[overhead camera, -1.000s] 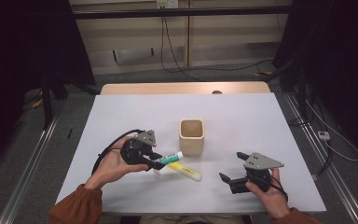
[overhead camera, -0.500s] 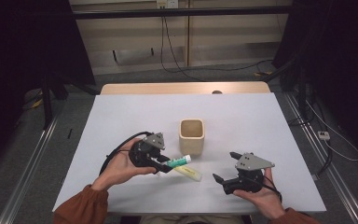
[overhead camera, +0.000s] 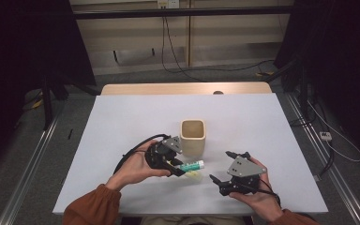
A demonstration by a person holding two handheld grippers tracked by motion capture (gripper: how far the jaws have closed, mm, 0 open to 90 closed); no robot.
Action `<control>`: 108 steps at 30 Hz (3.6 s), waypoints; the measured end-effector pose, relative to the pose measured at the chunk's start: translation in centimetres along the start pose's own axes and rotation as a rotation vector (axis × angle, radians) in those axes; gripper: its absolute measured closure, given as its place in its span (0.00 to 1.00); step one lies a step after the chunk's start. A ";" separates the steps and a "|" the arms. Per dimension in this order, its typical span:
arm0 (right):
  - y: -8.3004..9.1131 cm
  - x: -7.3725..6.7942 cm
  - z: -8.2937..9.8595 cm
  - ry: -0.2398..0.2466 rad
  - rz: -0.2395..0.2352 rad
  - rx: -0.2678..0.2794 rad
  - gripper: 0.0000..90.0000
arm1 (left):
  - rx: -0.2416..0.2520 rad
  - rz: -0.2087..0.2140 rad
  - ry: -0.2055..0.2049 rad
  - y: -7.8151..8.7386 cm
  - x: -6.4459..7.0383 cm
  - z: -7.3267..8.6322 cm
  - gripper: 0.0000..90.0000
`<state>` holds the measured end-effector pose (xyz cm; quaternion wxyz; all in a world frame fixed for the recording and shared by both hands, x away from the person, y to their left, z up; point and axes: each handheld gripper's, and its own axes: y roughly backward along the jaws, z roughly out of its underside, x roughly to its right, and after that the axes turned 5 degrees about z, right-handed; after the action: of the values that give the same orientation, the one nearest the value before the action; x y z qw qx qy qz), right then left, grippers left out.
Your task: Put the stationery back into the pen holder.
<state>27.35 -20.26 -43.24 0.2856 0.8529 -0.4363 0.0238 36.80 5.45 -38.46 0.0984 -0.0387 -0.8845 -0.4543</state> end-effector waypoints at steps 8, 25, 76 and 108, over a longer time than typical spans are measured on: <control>-0.4 -0.9 -0.5 0.163 0.034 -0.027 0.17 | -0.008 0.008 -0.016 -1.0 -0.1 -1.6 0.73; -1.0 -3.2 -0.6 0.610 0.197 -0.042 0.38 | -0.062 0.036 0.005 -3.0 -0.7 -3.8 0.73; -0.3 -1.7 -0.5 0.399 0.111 -0.005 0.75 | 0.181 -0.128 0.202 0.9 -1.9 1.0 0.16; -0.6 2.9 -2.9 -0.173 -0.029 0.204 0.74 | 0.436 -0.428 0.315 3.3 1.8 10.6 0.06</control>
<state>30.21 -20.65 -40.19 0.1589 0.8827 -0.4421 -0.0097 34.06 15.95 -41.46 0.1423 0.2405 -0.9228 -0.2652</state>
